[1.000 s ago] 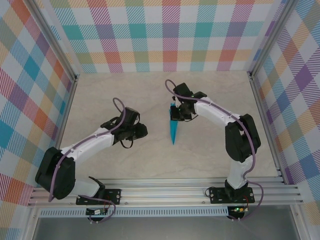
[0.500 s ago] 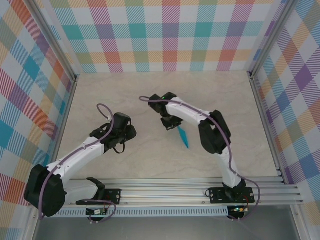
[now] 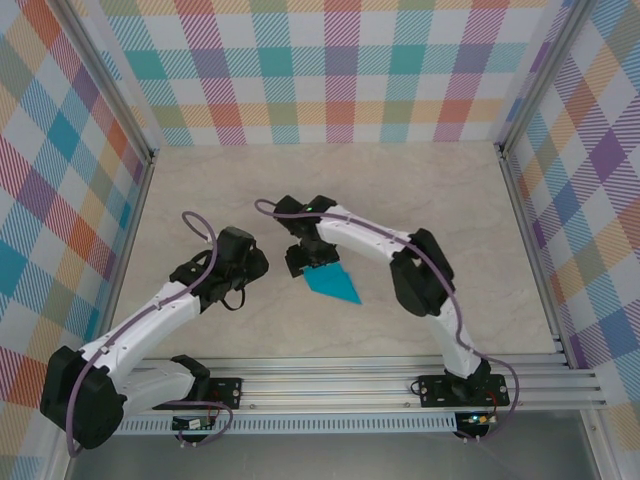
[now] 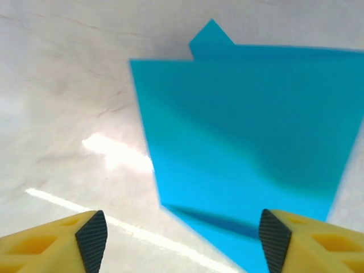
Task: Fold a paper plane with a square sheet of paper (pick it up from the middle)
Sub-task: Turn over the paper at the center of the table, then fold the wing for the fifth time at the center of the table.
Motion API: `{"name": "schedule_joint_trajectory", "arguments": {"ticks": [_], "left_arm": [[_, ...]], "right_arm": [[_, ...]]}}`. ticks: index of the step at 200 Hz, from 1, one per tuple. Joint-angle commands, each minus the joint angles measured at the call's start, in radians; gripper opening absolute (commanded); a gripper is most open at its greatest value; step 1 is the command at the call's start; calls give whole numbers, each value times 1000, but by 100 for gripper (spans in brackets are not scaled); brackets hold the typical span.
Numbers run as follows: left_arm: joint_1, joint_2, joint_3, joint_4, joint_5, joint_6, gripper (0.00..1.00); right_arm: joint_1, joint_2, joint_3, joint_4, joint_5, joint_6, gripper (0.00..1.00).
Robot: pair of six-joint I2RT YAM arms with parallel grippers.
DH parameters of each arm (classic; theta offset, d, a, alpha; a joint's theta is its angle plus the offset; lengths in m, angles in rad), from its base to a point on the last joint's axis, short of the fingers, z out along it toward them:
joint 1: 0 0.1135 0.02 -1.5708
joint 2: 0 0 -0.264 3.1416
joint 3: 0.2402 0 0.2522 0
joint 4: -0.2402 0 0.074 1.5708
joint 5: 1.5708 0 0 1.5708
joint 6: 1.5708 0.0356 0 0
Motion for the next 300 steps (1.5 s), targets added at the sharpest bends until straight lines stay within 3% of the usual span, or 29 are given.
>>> {"name": "schedule_joint_trajectory", "arguments": {"ticks": [1, 12, 42, 67, 130, 196, 253, 300], "left_arm": [[14, -4, -18, 14, 59, 13, 46], [14, 13, -22, 49, 107, 19, 47], [13, 102, -15, 134, 254, 37, 48], [1, 205, 9, 186, 362, 37, 48], [-38, 373, 69, 242, 417, 23, 49], [-47, 440, 99, 247, 443, 20, 49], [-51, 476, 108, 292, 481, -12, 51], [-59, 534, 126, 345, 504, -59, 52]], "right_arm": [[-94, -219, -203, 252, -257, 6, 72], [-152, -289, -325, 353, -377, -3, 65], [-258, -354, -539, 481, -565, -35, 29], [-296, -351, -634, 540, -658, -53, 17], [-327, -261, -694, 608, -697, -76, 14], [-398, -170, -736, 701, -740, -66, 15], [-451, -154, -848, 868, -793, 49, 16], [-450, -152, -895, 918, -759, 117, 16]]}}
